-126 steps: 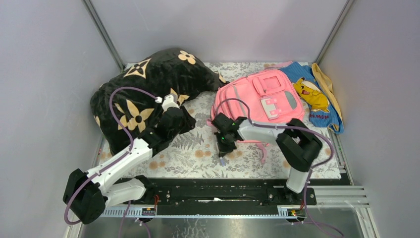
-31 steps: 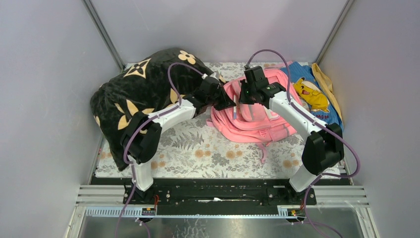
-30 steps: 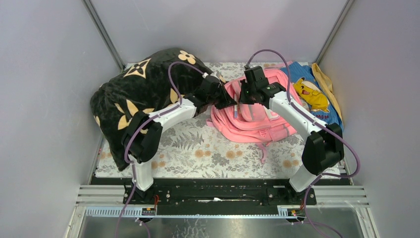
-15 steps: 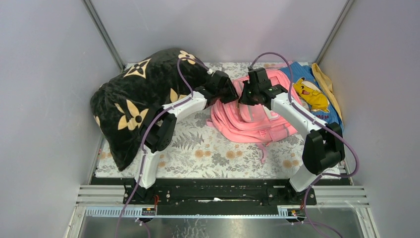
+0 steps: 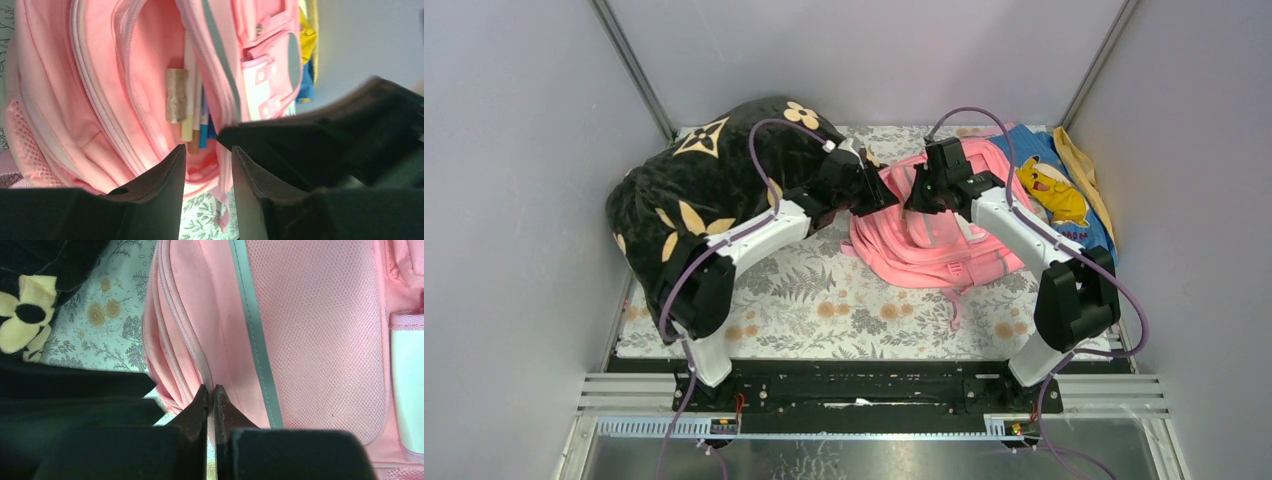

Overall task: Pack the student bag
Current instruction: Place the stationery in the student bag.

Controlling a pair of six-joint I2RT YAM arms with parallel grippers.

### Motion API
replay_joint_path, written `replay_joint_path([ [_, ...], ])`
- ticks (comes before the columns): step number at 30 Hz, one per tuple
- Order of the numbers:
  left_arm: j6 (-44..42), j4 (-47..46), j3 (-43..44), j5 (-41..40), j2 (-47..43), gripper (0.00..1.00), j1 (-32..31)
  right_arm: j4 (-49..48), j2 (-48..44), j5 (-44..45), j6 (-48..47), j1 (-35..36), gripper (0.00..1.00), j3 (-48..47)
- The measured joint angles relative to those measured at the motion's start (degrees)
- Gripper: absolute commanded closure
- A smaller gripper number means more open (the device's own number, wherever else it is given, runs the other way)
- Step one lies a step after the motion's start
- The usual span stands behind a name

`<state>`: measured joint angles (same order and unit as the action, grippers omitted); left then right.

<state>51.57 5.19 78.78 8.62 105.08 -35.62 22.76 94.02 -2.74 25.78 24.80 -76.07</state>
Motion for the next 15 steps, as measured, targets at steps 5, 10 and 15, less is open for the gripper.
replay_joint_path([
  [5,-0.3,-2.8,-4.7,-0.2,-6.7,0.51,0.6,0.1,0.0,-1.4,-0.8,-0.9,1.00,0.0],
  [10,-2.3,-1.5,-0.5,1.4,-3.1,0.47,4.9,1.2,3.0,-4.1,-2.9,-1.2,0.82,-3.0],
  [15,-6.3,2.1,10.8,1.2,7.0,0.45,9.3,2.4,8.7,-7.0,-3.5,-1.2,0.45,-4.4],
])
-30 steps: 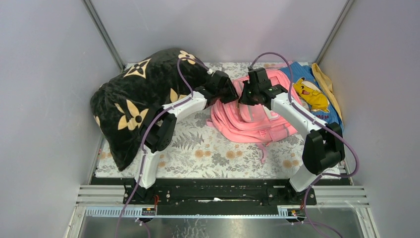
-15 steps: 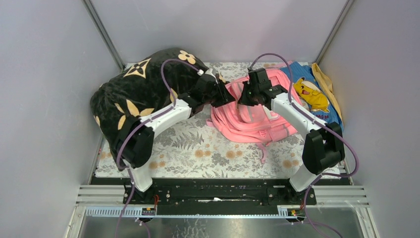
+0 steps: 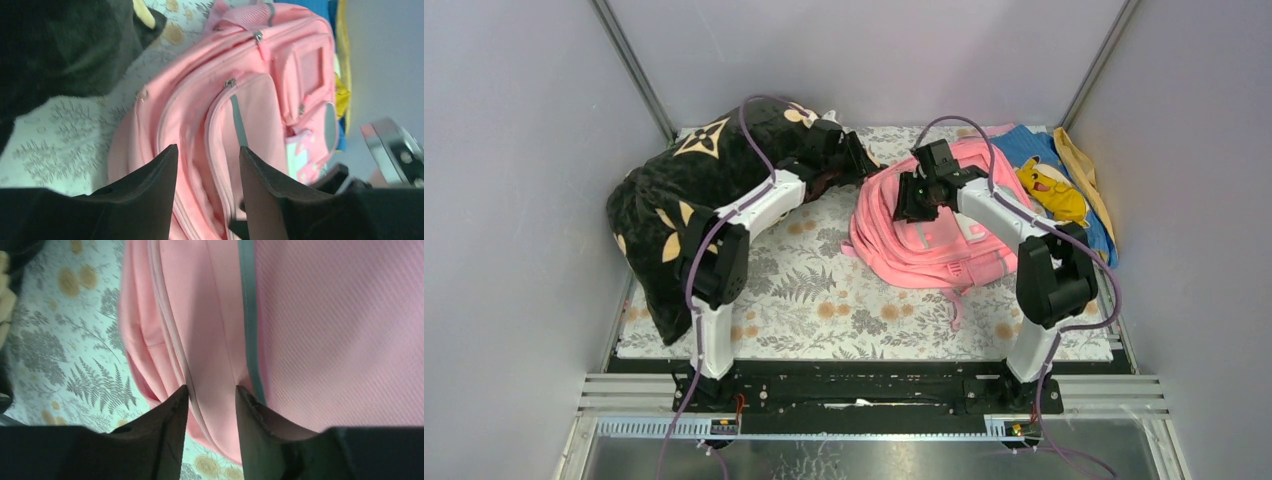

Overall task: Pack the student bag
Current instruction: Place the stationery in the student bag, then adjust the student bag at the center of the board.

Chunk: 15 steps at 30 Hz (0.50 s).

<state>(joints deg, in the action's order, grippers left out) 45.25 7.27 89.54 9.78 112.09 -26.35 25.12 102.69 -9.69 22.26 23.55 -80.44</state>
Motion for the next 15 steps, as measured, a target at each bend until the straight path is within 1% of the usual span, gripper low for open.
replay_joint_path([
  [3,-3.2,2.8,6.3,-0.3,5.7,0.45,0.7,2.1,-0.1,1.3,-0.3,-0.2,0.28,0.7],
  [5,-5.1,3.5,9.1,-0.3,8.6,0.47,0.6,2.0,-4.4,5.6,-0.2,-0.7,0.21,4.0],
  [7,-7.0,3.6,11.6,1.1,11.5,0.48,0.5,1.3,-11.5,10.9,0.5,-1.2,0.18,8.6],
  [8,-7.5,3.5,12.1,1.9,12.2,0.48,0.5,1.1,-16.5,14.1,0.9,-1.5,0.17,11.5],
  [10,-8.3,3.5,12.2,4.0,13.6,0.48,0.3,0.9,-24.5,19.0,1.7,-2.2,0.13,15.7],
  [11,-8.6,3.4,11.8,4.7,14.0,0.48,0.1,0.8,-29.3,21.3,2.9,-3.1,0.12,18.2],
  [13,-8.9,3.3,10.6,5.8,14.3,0.49,-0.2,0.8,-34.6,23.6,5.3,-5.8,0.12,22.0],
  [15,-9.2,3.1,9.4,6.5,14.4,0.48,-0.7,0.7,-37.5,24.2,7.9,-10.1,0.13,26.6],
])
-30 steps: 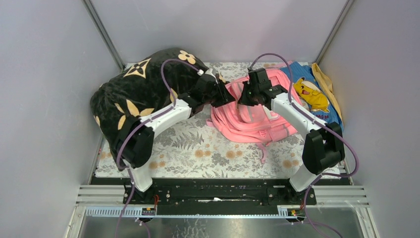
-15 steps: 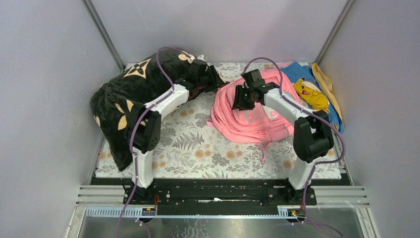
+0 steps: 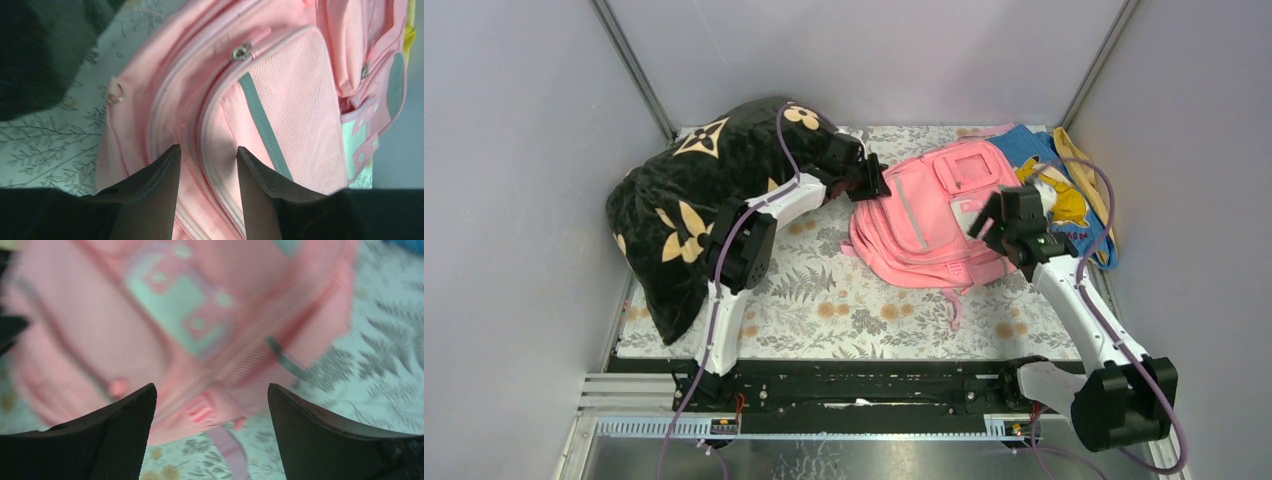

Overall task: Pack the student bag
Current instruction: Adjust the student bag at the center of the board.

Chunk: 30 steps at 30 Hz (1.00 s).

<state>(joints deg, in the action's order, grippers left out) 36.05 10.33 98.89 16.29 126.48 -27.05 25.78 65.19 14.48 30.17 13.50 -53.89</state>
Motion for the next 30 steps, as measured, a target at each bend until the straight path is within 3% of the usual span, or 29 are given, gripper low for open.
replay_joint_path([
  [4,-0.9,-0.7,-1.9,-0.9,0.0,0.49,-1.9,0.0,0.4,-4.2,4.7,-8.8,0.14,10.8],
  [7,-1.4,-2.8,-5.2,-3.2,-1.2,0.49,-3.4,0.0,2.9,-9.2,5.9,-10.5,0.15,14.1],
  [10,-1.2,-6.2,-11.2,-4.0,-4.2,0.50,-5.0,-2.4,4.3,-12.5,6.4,-10.5,0.19,14.2],
  [14,-0.3,-9.3,-18.0,-3.5,-7.9,0.50,-7.4,-6.4,6.7,-14.4,6.6,-10.7,0.34,13.5],
  [19,1.0,-13.4,-27.7,-5.0,-13.9,0.50,-11.3,-7.3,13.7,-13.0,5.7,-11.8,0.38,10.4],
  [25,2.3,-11.5,-36.2,-6.1,-21.8,0.49,-19.1,-9.9,21.8,-10.3,2.5,-13.4,0.30,3.7],
  [30,0.3,-4.4,-36.9,-2.1,-26.8,0.41,-25.5,-12.8,19.8,-11.0,2.3,-12.7,0.24,3.7],
])
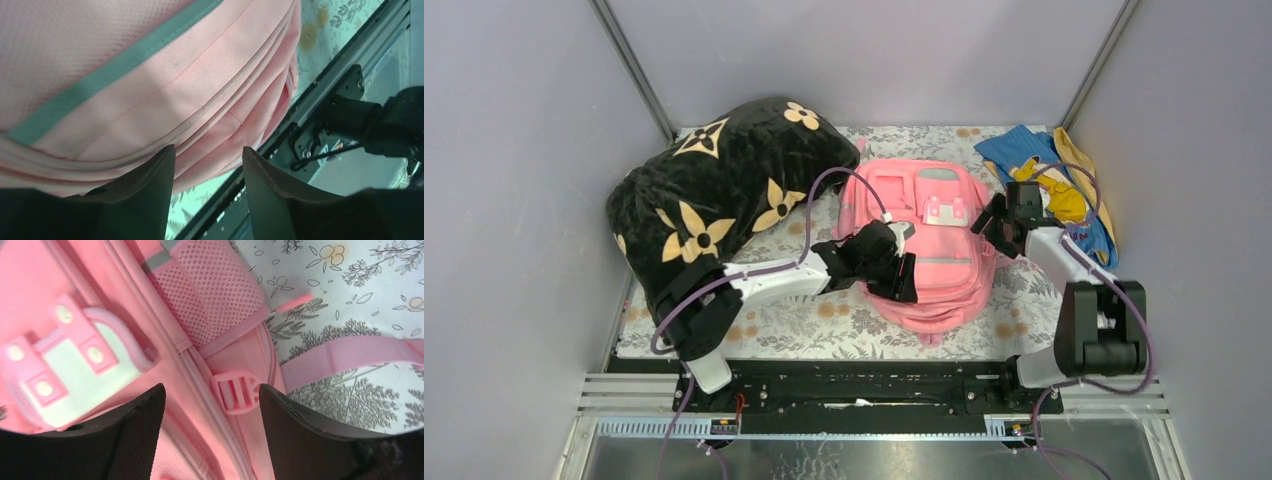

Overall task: Pack the student bag
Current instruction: Adjust the student bag at the center of the board.

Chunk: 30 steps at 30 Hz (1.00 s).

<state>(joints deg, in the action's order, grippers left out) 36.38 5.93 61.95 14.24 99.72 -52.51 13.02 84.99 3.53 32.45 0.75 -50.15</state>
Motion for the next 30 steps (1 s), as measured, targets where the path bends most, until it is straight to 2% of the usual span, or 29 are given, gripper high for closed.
replay_joint_path([
  [4,-4.0,8.3,4.5,2.5,-3.2,0.40,2.1,2.8,-11.0,-1.7,0.1,0.3,0.24,1.3],
  [9,-10.1,10.6,11.3,1.8,-5.3,0.39,11.9,4.3,-20.3,-6.3,0.4,0.3,0.24,0.5],
  [12,-14.8,8.7,9.7,-2.2,-8.2,0.42,15.7,4.7,-22.6,-10.1,0.9,0.3,0.26,0.2],
  [18,-29.1,0.4,0.3,-8.2,-12.1,0.45,14.6,6.6,-22.9,-15.9,2.2,2.1,0.26,5.2],
  [21,-37.0,-1.1,-3.0,-4.6,-12.3,0.44,14.3,8.9,-23.3,-17.3,2.4,3.1,0.26,7.7],
  [27,-55.0,-7.0,-15.4,8.6,-17.3,0.44,14.3,11.3,-24.7,-18.1,2.4,4.5,0.26,9.2],
  [30,-63.3,-6.3,-14.9,13.7,-16.5,0.47,14.3,11.8,-24.8,-18.1,2.3,4.5,0.26,9.4],
])
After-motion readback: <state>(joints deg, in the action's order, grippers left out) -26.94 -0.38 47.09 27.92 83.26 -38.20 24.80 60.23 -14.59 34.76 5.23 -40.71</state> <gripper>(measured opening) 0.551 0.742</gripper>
